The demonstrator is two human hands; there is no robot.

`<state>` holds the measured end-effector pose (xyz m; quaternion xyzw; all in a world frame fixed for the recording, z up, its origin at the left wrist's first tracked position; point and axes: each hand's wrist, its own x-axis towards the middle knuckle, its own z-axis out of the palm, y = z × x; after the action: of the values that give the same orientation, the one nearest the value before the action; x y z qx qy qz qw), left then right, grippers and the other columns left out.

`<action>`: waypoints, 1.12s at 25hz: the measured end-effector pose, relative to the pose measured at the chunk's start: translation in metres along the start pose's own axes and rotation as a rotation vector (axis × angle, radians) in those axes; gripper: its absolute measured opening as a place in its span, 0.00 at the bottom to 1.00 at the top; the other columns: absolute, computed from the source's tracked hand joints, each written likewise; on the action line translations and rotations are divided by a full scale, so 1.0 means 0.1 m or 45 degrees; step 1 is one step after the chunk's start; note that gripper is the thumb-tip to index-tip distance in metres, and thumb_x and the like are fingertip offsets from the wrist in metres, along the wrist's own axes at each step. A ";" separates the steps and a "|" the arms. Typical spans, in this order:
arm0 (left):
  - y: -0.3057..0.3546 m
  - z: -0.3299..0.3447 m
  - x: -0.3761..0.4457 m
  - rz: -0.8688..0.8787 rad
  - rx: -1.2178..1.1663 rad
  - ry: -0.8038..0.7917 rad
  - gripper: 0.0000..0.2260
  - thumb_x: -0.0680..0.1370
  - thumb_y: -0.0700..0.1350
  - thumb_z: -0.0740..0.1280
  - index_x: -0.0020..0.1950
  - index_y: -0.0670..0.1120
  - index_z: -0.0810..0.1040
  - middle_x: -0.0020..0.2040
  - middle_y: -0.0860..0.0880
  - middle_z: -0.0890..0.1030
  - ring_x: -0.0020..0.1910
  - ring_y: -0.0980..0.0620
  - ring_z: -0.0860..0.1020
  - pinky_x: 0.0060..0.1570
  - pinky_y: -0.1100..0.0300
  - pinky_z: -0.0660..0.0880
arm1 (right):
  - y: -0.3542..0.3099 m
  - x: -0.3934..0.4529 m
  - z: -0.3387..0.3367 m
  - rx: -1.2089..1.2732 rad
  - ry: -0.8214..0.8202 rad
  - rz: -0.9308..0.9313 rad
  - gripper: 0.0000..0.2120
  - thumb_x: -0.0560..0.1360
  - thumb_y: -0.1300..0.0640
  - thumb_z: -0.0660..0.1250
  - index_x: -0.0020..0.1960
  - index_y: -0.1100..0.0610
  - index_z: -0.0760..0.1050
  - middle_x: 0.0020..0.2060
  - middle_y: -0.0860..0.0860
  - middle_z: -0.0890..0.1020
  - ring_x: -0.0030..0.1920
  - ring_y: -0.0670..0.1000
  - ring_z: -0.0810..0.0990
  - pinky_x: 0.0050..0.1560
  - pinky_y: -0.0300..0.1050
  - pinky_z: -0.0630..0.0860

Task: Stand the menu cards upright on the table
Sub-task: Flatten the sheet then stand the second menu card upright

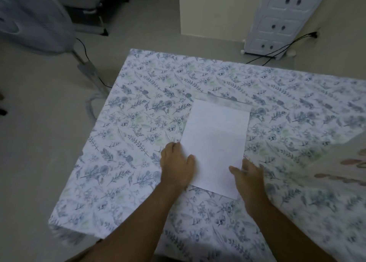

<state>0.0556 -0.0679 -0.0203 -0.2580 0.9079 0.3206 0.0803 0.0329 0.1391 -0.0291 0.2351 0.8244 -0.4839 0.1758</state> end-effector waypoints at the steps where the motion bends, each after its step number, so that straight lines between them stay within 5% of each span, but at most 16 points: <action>1: 0.02 -0.01 0.05 -0.092 -0.117 0.001 0.25 0.75 0.52 0.67 0.69 0.41 0.73 0.71 0.44 0.70 0.70 0.43 0.67 0.70 0.46 0.68 | -0.06 0.00 0.00 0.269 -0.048 0.179 0.10 0.70 0.53 0.71 0.49 0.57 0.80 0.49 0.57 0.82 0.42 0.55 0.78 0.38 0.46 0.75; 4: 0.04 -0.13 0.17 -0.290 -0.450 -0.030 0.17 0.73 0.48 0.65 0.57 0.38 0.79 0.59 0.39 0.81 0.55 0.44 0.78 0.55 0.47 0.79 | -0.27 -0.06 -0.12 0.581 -0.177 0.427 0.05 0.76 0.64 0.67 0.50 0.59 0.79 0.45 0.57 0.83 0.39 0.54 0.78 0.34 0.45 0.71; 7: 0.06 -0.46 0.10 -0.346 -0.656 -0.099 0.09 0.81 0.41 0.60 0.60 0.45 0.76 0.54 0.43 0.82 0.44 0.52 0.77 0.41 0.57 0.74 | -0.45 -0.21 -0.31 0.692 -0.298 0.350 0.08 0.81 0.64 0.62 0.56 0.61 0.79 0.51 0.57 0.84 0.50 0.57 0.83 0.47 0.50 0.78; 9: 0.09 -0.75 0.05 -0.274 -0.688 -0.167 0.12 0.81 0.40 0.60 0.61 0.49 0.78 0.54 0.46 0.82 0.44 0.53 0.78 0.39 0.59 0.73 | -0.53 -0.30 -0.53 0.661 -0.312 0.216 0.11 0.80 0.66 0.62 0.59 0.59 0.78 0.53 0.56 0.85 0.51 0.57 0.84 0.45 0.49 0.80; 12: 0.30 -1.23 -0.01 -0.204 -0.929 -0.230 0.12 0.80 0.38 0.63 0.55 0.45 0.86 0.54 0.46 0.85 0.49 0.50 0.83 0.47 0.55 0.80 | -0.67 -0.32 -0.85 0.501 -0.305 -0.154 0.16 0.77 0.73 0.63 0.59 0.59 0.80 0.54 0.57 0.86 0.49 0.51 0.87 0.44 0.48 0.84; 14: 0.44 -1.50 -0.04 -0.039 -1.099 -0.240 0.11 0.80 0.36 0.64 0.53 0.42 0.87 0.51 0.44 0.87 0.49 0.49 0.85 0.54 0.54 0.81 | -0.83 -0.30 -0.95 0.339 -0.109 -0.448 0.14 0.74 0.72 0.69 0.54 0.58 0.84 0.50 0.55 0.86 0.46 0.50 0.86 0.48 0.47 0.84; 17: 0.55 -1.69 -0.05 0.421 -0.642 0.000 0.09 0.81 0.42 0.69 0.44 0.52 0.84 0.38 0.50 0.83 0.37 0.61 0.80 0.43 0.70 0.76 | -1.09 -0.28 -0.96 -0.070 0.284 -0.881 0.04 0.73 0.61 0.74 0.47 0.57 0.85 0.43 0.48 0.83 0.46 0.50 0.82 0.51 0.39 0.77; 20: 0.50 -1.69 0.02 0.603 -0.323 0.214 0.14 0.80 0.47 0.69 0.38 0.62 0.75 0.37 0.53 0.76 0.37 0.60 0.74 0.39 0.67 0.71 | -1.18 -0.32 -0.87 0.065 0.201 -0.891 0.06 0.77 0.60 0.70 0.50 0.51 0.83 0.43 0.42 0.84 0.46 0.45 0.83 0.48 0.37 0.78; 25: 0.27 -1.49 0.02 0.384 -0.833 0.053 0.08 0.82 0.45 0.67 0.50 0.52 0.86 0.50 0.52 0.88 0.53 0.51 0.85 0.56 0.49 0.82 | -1.04 -0.37 -0.68 0.112 0.151 -0.872 0.04 0.79 0.58 0.67 0.50 0.50 0.79 0.43 0.42 0.84 0.45 0.41 0.84 0.44 0.42 0.82; 28: 0.26 -1.34 0.00 0.365 -0.796 0.189 0.08 0.82 0.46 0.67 0.55 0.47 0.86 0.50 0.53 0.88 0.51 0.55 0.86 0.53 0.51 0.84 | -0.99 -0.41 -0.60 0.101 0.201 -0.872 0.03 0.80 0.57 0.66 0.51 0.50 0.78 0.43 0.41 0.83 0.43 0.35 0.82 0.38 0.34 0.80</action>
<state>0.0451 -0.1343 0.0985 -0.1628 0.7962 0.5713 -0.1146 0.0075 0.1413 0.0907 -0.0118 0.8471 -0.5266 -0.0703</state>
